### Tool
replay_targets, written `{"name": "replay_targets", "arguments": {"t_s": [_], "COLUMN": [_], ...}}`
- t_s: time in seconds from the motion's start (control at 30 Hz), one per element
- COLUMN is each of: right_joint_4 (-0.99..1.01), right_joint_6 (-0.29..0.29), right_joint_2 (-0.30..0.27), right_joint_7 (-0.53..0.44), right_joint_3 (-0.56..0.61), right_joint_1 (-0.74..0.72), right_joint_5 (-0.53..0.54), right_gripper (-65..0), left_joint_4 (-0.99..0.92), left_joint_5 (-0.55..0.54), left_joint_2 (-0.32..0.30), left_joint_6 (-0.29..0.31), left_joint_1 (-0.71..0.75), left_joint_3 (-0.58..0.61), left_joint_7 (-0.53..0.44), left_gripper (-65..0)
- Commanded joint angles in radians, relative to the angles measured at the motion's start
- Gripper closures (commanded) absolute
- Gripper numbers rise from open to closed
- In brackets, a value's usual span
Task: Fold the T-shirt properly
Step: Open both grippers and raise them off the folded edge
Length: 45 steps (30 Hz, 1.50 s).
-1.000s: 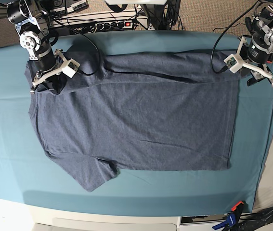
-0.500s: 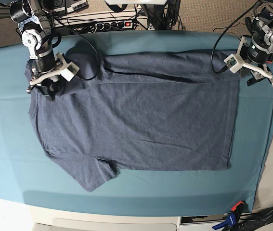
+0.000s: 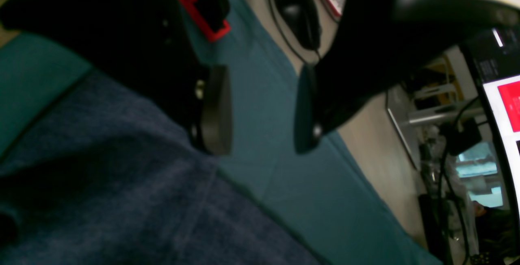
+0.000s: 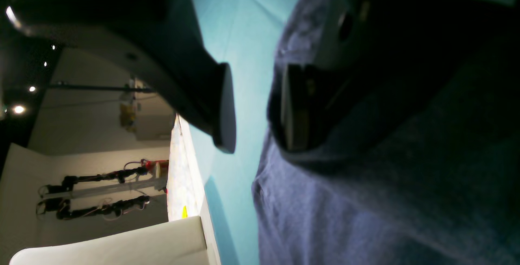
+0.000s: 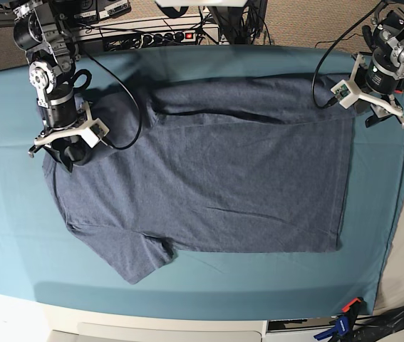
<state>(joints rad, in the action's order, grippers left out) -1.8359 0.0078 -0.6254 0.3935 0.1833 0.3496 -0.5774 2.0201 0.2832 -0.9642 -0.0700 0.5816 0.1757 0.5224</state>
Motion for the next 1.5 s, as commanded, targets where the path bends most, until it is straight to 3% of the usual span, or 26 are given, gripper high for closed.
{"name": "replay_targets", "arguments": {"t_s": [0.0,0.33,0.47,0.8,1.03,1.2,1.3,1.47], "right_joint_4": [-0.013,-0.013,-0.013,-0.013,-0.013,-0.013,-0.018,-0.130], "right_joint_6": [-0.023,0.001,0.064,0.065,-0.098,-0.103,-0.080,0.051], "right_joint_2": [-0.014,-0.014,-0.014,-0.014,-0.014,-0.014,-0.015,-0.034], "right_joint_7": [0.000,0.023,0.026,0.084,0.128,0.154,0.176,0.222], "right_joint_3": [-0.008,-0.008,-0.008,-0.008,-0.009,-0.009,-0.009,-0.008], "right_joint_1": [-0.006,0.000,0.000,0.000,-0.001,0.000,0.003,0.096], "right_joint_5": [-0.009,-0.009,-0.004,-0.022,-0.024,-0.024,-0.039,-0.066], "right_gripper": [-20.5,-20.4,-20.4,-20.4,-20.4,-20.4,-20.4,-20.4], "left_joint_4": [0.013,0.013,0.013,0.013,0.034,0.078,0.113,0.212], "left_joint_5": [0.011,0.010,0.010,0.011,0.021,0.038,0.037,-0.029], "left_joint_2": [-0.016,-0.016,-0.016,-0.016,-0.016,-0.016,-0.016,-0.017], "left_joint_6": [-0.015,-0.015,-0.015,-0.015,-0.044,-0.044,-0.039,0.029], "left_joint_1": [-0.003,-0.003,-0.003,-0.003,-0.003,-0.003,0.001,0.046], "left_joint_3": [-0.008,-0.008,-0.008,-0.008,-0.008,-0.008,-0.008,-0.008], "left_joint_7": [-0.004,-0.003,-0.003,-0.003,0.047,0.084,0.128,0.167], "left_gripper": [-27.2,-27.2,-27.2,-27.2,-27.2,-27.2,-27.2,-27.2]}}
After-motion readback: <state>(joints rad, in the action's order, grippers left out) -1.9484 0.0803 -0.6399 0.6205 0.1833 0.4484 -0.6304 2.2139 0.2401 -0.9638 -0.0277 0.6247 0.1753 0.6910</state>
